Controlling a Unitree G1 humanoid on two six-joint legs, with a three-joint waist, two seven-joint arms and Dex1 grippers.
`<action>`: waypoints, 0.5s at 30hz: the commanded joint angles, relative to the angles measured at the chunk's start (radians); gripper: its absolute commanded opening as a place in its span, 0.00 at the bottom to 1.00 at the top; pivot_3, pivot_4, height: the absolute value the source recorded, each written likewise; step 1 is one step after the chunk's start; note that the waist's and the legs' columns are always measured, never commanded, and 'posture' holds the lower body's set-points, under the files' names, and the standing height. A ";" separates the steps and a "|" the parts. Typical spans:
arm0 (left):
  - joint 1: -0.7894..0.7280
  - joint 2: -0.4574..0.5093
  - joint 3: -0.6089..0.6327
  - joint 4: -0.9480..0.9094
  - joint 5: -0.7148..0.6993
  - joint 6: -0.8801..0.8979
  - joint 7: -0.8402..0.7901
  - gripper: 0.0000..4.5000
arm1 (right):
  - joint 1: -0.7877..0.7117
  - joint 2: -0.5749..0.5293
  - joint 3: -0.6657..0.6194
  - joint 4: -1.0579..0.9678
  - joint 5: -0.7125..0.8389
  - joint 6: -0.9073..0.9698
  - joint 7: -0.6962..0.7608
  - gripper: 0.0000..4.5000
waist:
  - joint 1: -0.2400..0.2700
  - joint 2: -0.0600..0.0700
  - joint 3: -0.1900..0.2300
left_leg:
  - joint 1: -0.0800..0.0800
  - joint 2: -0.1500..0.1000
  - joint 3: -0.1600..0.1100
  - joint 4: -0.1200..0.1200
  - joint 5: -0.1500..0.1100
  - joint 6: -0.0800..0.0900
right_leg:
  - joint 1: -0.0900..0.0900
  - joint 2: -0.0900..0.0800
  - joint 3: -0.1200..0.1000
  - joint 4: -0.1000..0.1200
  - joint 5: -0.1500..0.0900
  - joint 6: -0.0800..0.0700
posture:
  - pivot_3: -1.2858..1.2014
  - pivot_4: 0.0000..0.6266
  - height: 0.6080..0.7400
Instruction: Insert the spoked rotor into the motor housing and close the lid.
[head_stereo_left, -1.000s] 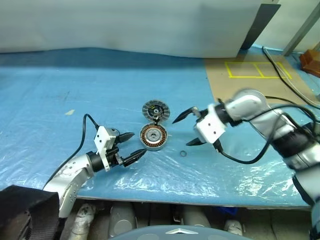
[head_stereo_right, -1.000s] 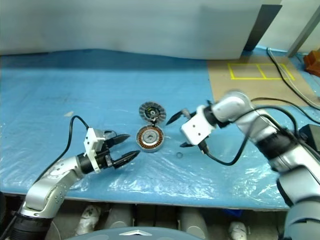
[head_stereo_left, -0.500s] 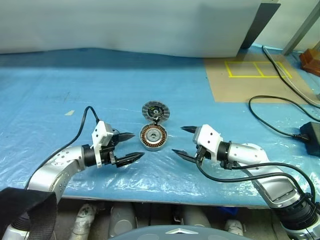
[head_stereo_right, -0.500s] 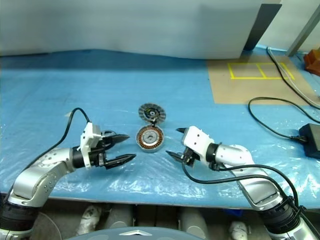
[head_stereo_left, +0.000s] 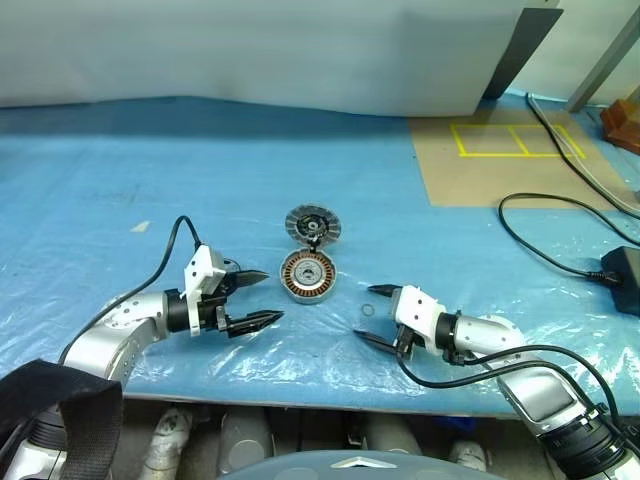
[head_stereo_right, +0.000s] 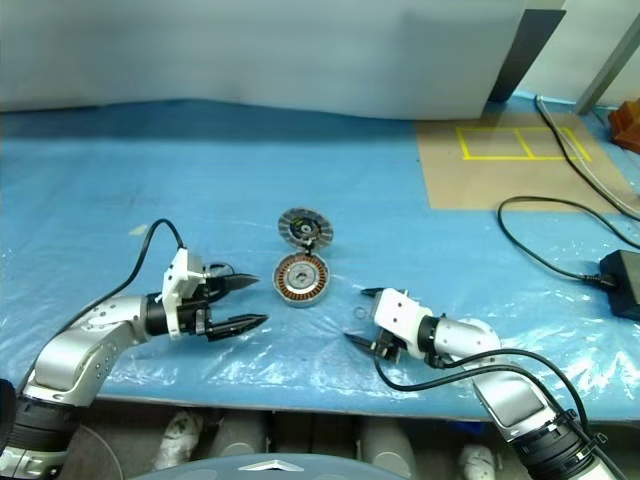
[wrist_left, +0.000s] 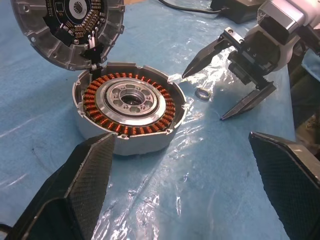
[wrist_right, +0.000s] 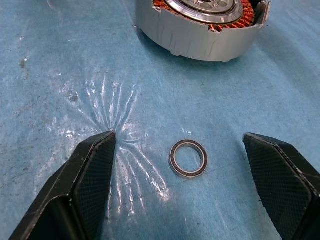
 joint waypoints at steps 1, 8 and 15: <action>0.014 -0.001 0.002 -0.014 0.012 -0.033 -0.003 1.00 | 0.039 -0.017 -0.001 0.103 -0.048 -0.040 0.014 0.91 | 0.003 0.000 0.000 | 0.002 0.000 0.000 0.000 -0.001 0.003 | 0.002 0.000 0.000 0.000 -0.001 0.002 | 0.52 0.24 1.00; 0.016 -0.014 -0.004 0.053 0.036 -0.090 -0.026 1.00 | 0.050 0.002 -0.027 0.205 -0.025 -0.081 0.020 0.45 | 0.019 -0.002 -0.002 | 0.007 0.000 0.000 0.000 -0.002 0.003 | 0.008 0.000 0.000 -0.001 -0.002 0.003 | 0.52 0.24 1.00; -0.004 -0.033 -0.013 0.122 0.057 -0.140 -0.048 1.00 | 0.065 0.012 -0.038 0.241 -0.034 -0.102 0.011 0.00 | 0.022 -0.007 -0.005 | 0.011 -0.005 0.000 -0.001 -0.002 0.003 | 0.012 -0.004 0.000 -0.001 -0.002 0.003 | 0.52 0.24 1.00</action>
